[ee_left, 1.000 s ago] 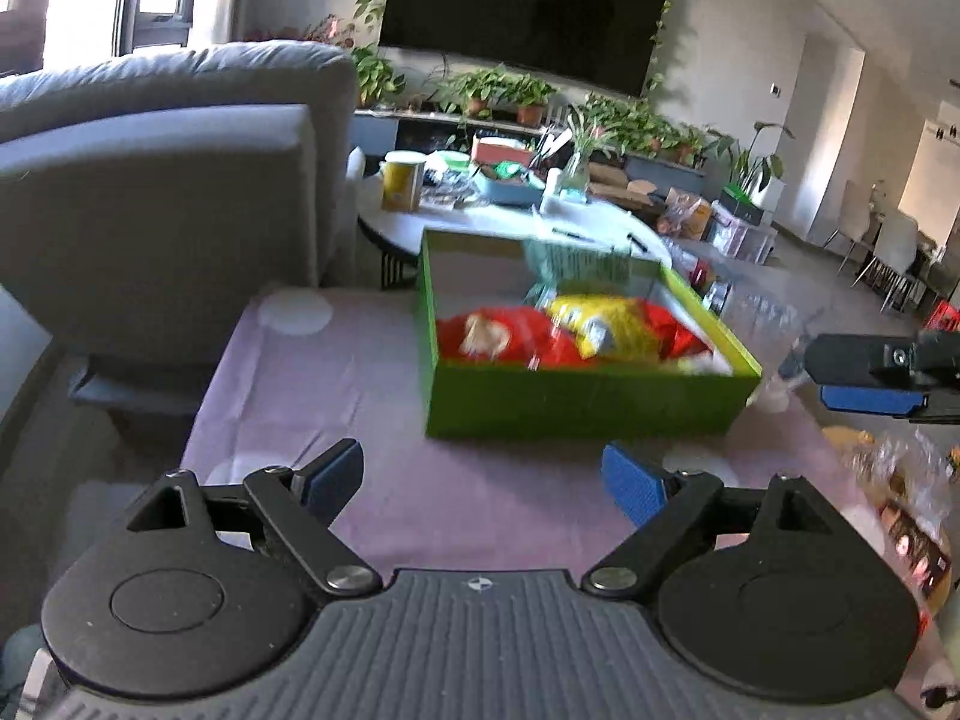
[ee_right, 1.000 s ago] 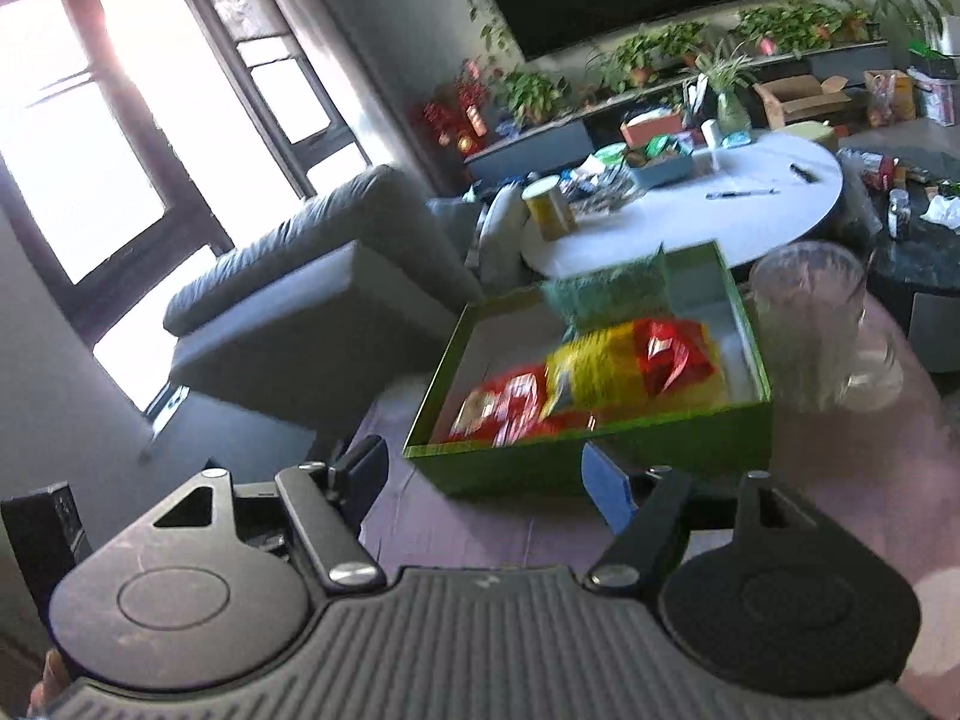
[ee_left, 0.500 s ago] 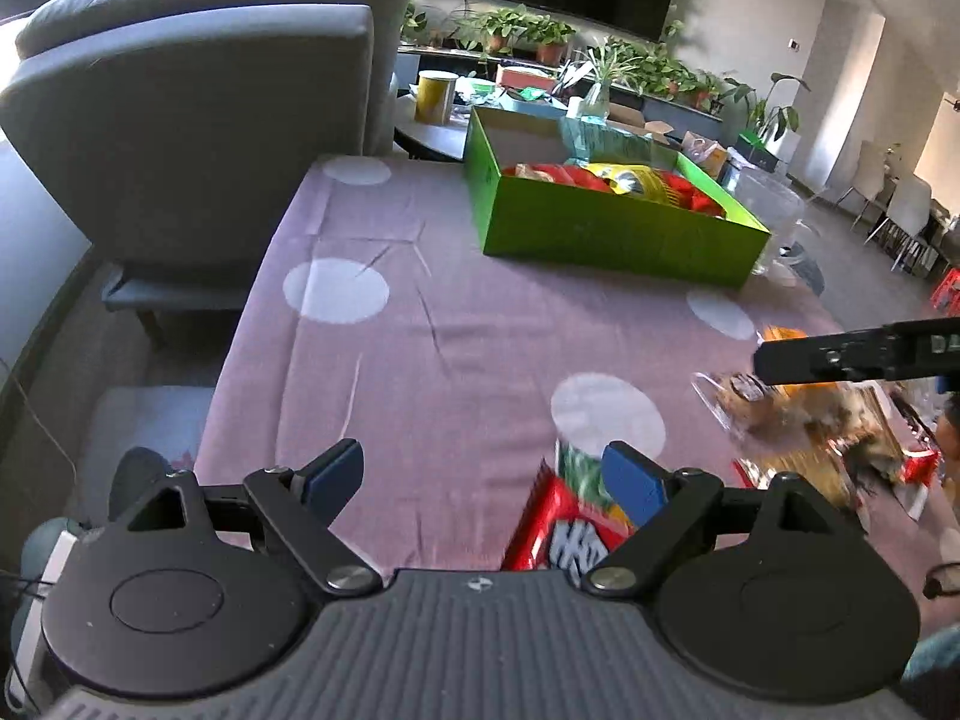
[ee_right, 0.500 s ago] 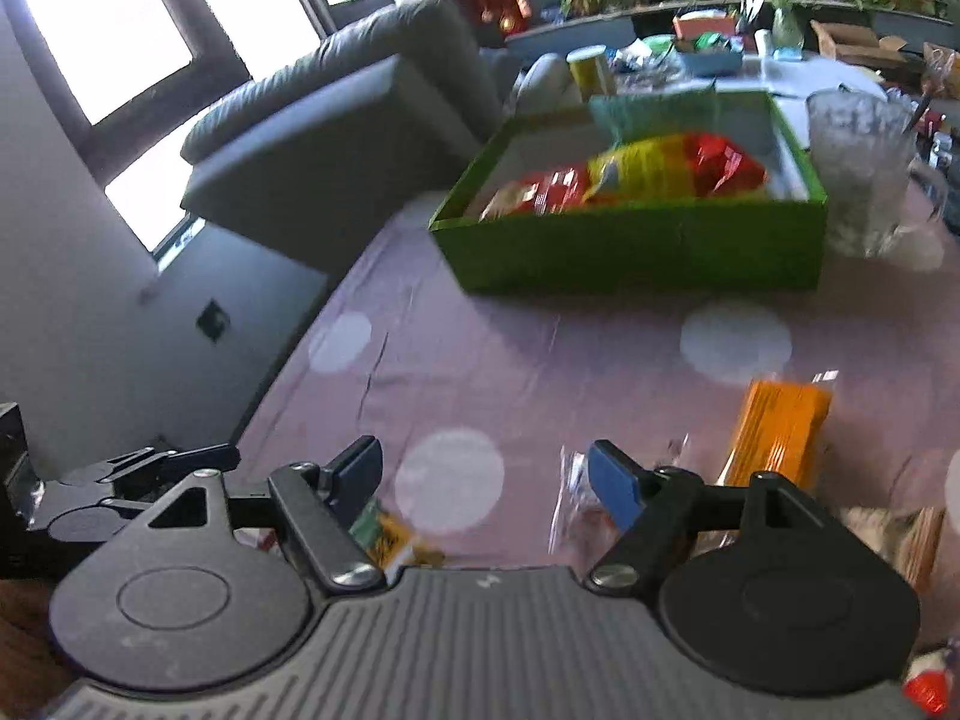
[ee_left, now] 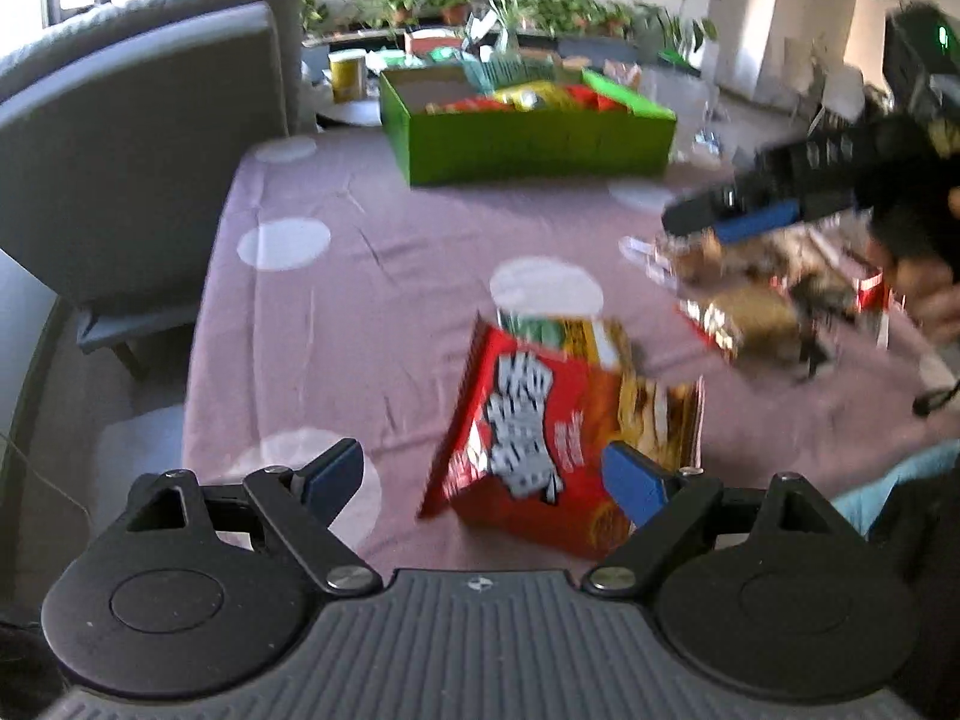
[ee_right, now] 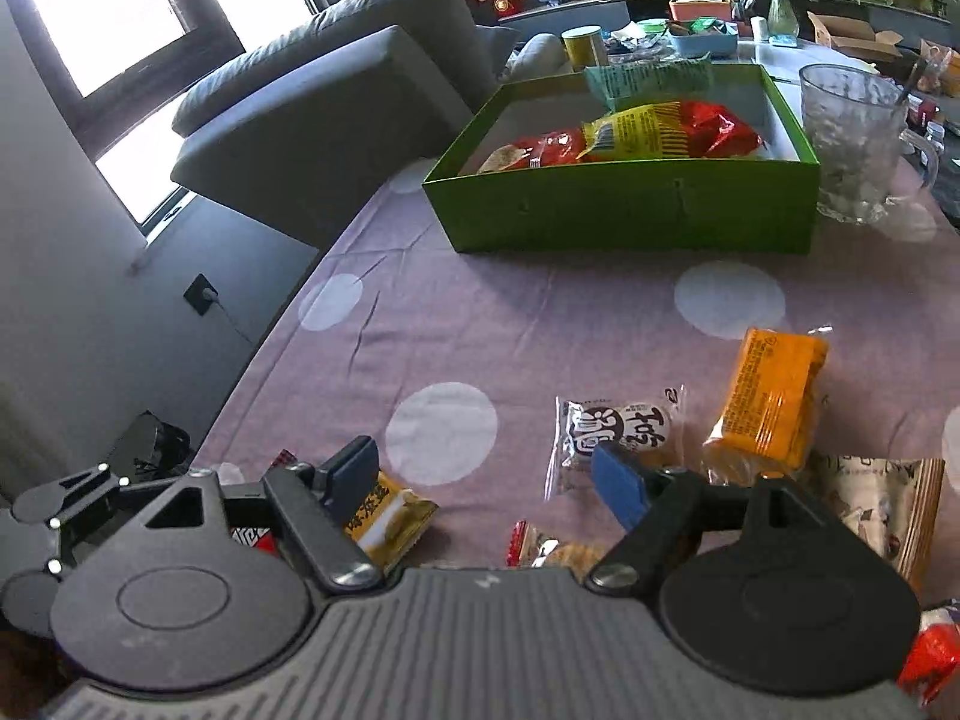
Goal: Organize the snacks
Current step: 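Move the left tool to the red chip bag with white lettering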
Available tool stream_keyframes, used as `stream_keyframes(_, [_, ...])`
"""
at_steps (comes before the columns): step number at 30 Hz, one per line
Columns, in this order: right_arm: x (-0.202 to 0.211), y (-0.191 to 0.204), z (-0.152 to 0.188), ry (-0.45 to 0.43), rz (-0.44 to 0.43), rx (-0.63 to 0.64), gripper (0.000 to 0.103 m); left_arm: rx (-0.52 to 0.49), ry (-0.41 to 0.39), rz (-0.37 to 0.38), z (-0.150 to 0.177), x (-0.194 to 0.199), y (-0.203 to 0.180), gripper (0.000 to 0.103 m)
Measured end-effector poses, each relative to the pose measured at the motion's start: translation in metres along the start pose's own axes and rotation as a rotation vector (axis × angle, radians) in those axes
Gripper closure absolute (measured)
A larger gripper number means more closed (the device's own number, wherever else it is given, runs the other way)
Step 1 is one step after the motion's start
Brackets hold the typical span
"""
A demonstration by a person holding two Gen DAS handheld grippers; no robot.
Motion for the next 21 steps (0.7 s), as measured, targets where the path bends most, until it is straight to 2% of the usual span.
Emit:
stream_keyframes(2, [0.000,0.001,0.001,0.003,-0.003,0.002,0.038,0.009,-0.011,0.015,0.000,-0.004,-0.003,0.014])
stream_keyframes(9, [0.000,-0.001,0.000,-0.007,0.003,-0.007,0.038,0.034,-0.032,0.072,-0.022,-0.032,-0.015,0.014])
stream_keyframes(16, [0.003,-0.007,-0.003,-0.025,0.010,-0.030,0.038,0.053,-0.028,0.053,-0.051,-0.061,-0.023,0.020])
stream_keyframes(21, [0.005,-0.009,-0.001,-0.022,0.001,-0.033,0.038,0.067,-0.073,0.030,-0.049,-0.044,-0.016,0.020])
Point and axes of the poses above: each gripper's, at about its wrist camera, not at the fingertips, and x roughly against the way its jaws point, y to its left, z to its underside, the point moved 1 cm from there along -x, roughly the way its jaws point, and after that the axes turned 15 degrees about -x, right-handed, at the moved point
